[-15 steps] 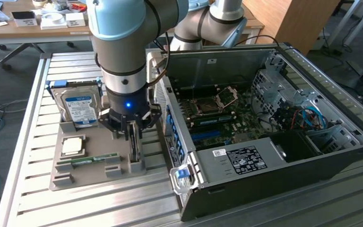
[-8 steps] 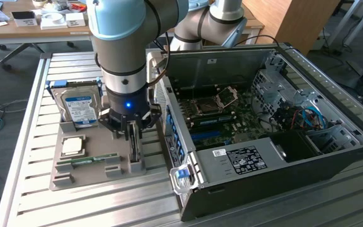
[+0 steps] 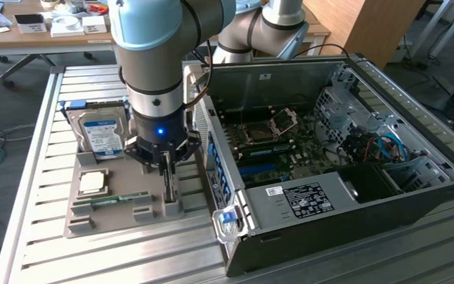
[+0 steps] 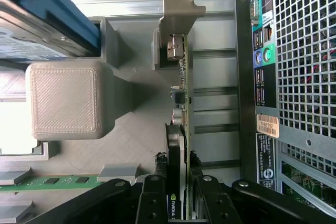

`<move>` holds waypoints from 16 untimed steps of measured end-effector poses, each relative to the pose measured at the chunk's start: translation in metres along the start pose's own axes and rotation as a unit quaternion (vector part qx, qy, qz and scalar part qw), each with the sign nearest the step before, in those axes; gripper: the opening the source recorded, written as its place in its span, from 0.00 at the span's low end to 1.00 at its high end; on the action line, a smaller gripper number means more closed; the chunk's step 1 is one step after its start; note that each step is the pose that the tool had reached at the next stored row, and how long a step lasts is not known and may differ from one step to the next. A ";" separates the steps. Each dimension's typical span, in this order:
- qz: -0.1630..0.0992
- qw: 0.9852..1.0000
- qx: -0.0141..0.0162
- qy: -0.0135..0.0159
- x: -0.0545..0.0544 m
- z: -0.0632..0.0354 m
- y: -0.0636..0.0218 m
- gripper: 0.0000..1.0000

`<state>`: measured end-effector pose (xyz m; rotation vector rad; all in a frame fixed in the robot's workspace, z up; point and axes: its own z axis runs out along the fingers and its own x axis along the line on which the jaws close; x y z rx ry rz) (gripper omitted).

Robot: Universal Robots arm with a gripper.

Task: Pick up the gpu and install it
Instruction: 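Pick up the gpu and move the gpu toward the slot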

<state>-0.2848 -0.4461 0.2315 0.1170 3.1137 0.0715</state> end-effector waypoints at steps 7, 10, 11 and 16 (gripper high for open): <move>0.000 1.000 0.000 0.000 0.000 0.0000 0.0000 0.27; 0.000 1.000 0.000 0.000 0.000 0.0000 0.0000 0.27; 0.000 1.000 0.000 0.000 0.000 0.0000 0.0000 0.27; -0.008 1.000 0.000 0.000 0.000 0.0000 0.0000 0.27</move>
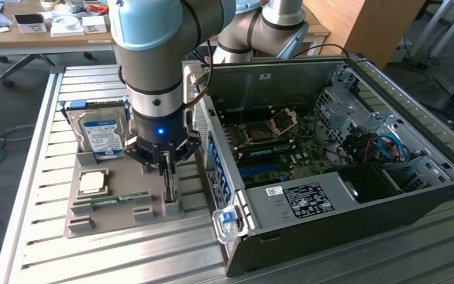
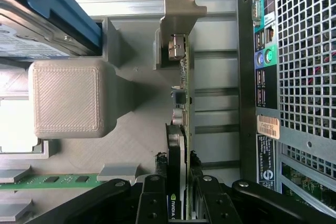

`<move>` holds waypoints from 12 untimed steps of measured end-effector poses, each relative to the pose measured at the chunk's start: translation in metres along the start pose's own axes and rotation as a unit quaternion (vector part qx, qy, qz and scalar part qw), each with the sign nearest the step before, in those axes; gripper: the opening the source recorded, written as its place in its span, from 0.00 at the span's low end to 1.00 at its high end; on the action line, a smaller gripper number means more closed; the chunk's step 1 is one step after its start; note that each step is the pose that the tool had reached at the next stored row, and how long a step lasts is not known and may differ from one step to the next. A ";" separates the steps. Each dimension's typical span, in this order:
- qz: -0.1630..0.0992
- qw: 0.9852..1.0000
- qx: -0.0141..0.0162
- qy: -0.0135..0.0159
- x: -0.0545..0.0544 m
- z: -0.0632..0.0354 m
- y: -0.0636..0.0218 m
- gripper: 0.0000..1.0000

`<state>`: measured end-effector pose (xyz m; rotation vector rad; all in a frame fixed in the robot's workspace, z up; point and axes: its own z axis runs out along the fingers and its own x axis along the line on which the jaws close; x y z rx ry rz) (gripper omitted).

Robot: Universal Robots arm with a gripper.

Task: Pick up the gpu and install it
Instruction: 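Pick up the gpu and move the gpu toward the slot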

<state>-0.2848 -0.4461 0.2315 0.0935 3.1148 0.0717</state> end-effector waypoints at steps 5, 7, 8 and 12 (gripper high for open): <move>0.000 1.000 0.000 0.000 0.000 0.0000 0.0000 0.27; 0.000 1.000 0.000 0.000 0.000 -0.0003 0.0000 0.27; 0.000 1.000 0.000 0.000 0.000 -0.0014 0.0001 0.27; 0.000 1.000 0.000 0.000 0.000 -0.0108 0.0005 0.27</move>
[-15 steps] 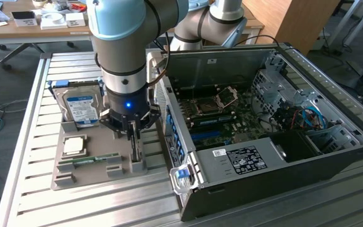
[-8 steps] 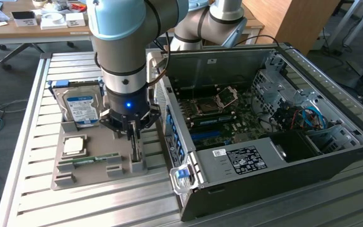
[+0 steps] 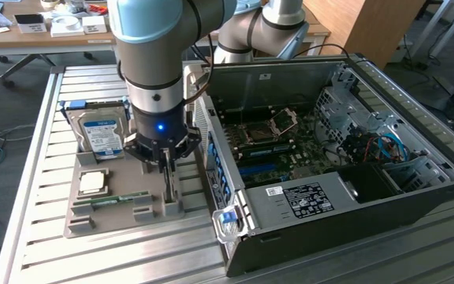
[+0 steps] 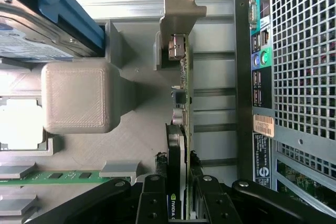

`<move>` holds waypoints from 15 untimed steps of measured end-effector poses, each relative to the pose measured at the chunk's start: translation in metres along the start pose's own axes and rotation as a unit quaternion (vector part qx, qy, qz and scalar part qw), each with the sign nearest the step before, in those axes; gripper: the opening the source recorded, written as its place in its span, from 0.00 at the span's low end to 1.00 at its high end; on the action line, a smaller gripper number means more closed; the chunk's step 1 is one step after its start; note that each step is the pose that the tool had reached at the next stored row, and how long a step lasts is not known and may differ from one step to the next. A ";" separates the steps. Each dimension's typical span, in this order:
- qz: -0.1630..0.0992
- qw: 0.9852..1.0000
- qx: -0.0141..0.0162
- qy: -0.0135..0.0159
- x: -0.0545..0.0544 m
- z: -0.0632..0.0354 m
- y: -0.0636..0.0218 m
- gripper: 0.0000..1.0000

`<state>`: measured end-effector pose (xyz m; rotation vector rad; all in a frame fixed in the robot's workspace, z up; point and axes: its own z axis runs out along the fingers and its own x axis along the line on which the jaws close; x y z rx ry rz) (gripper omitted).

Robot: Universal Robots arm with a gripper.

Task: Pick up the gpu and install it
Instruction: 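Pick up the gpu and move the gpu toward the slot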

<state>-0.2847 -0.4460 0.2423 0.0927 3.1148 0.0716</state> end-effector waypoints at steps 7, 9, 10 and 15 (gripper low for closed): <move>0.000 1.000 0.000 0.000 -0.001 -0.0267 0.0012 0.27; 0.000 1.000 0.000 0.000 -0.001 -0.0357 0.0017 0.27; 0.000 1.000 0.000 0.000 -0.001 -0.0402 0.0019 0.27; 0.000 1.000 0.001 0.000 -0.001 -0.0630 0.0030 0.27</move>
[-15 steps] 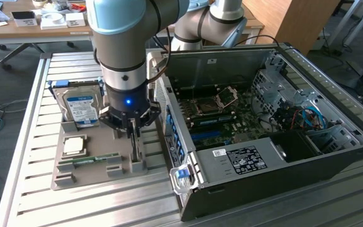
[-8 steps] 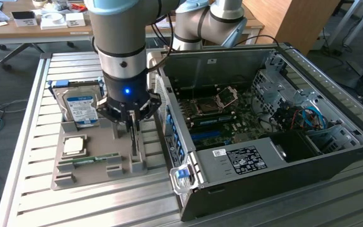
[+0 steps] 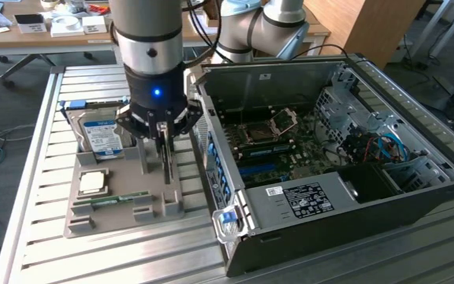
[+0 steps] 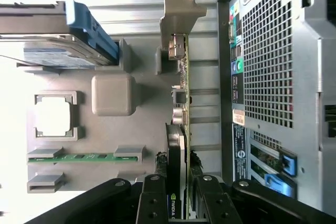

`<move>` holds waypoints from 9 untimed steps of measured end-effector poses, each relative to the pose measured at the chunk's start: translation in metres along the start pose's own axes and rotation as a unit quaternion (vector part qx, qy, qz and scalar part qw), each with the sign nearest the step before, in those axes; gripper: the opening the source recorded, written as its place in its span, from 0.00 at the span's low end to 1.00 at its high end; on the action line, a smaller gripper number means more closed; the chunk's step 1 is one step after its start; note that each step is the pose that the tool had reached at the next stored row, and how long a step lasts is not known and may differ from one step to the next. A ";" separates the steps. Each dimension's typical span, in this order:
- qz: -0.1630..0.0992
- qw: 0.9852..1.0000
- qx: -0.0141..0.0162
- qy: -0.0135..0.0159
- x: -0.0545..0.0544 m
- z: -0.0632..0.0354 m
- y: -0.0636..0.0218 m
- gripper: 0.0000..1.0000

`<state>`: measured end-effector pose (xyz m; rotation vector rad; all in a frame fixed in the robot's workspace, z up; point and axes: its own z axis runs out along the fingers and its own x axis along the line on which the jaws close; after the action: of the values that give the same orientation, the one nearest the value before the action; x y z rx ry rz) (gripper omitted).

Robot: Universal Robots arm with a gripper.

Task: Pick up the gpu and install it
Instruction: 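Pick up the gpu and move the gpu toward the slot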

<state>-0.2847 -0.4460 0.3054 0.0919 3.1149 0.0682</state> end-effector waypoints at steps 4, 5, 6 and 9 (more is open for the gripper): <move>0.000 1.000 0.001 0.000 0.000 -0.0180 0.0008 0.27; 0.000 1.000 0.001 0.000 -0.001 -0.0224 0.0010 0.27; 0.000 1.000 0.001 0.000 -0.001 -0.0273 0.0012 0.27; 0.000 1.000 0.001 0.000 -0.001 -0.0408 0.0018 0.27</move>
<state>-0.2847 -0.4460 0.3463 0.0920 3.1149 0.0649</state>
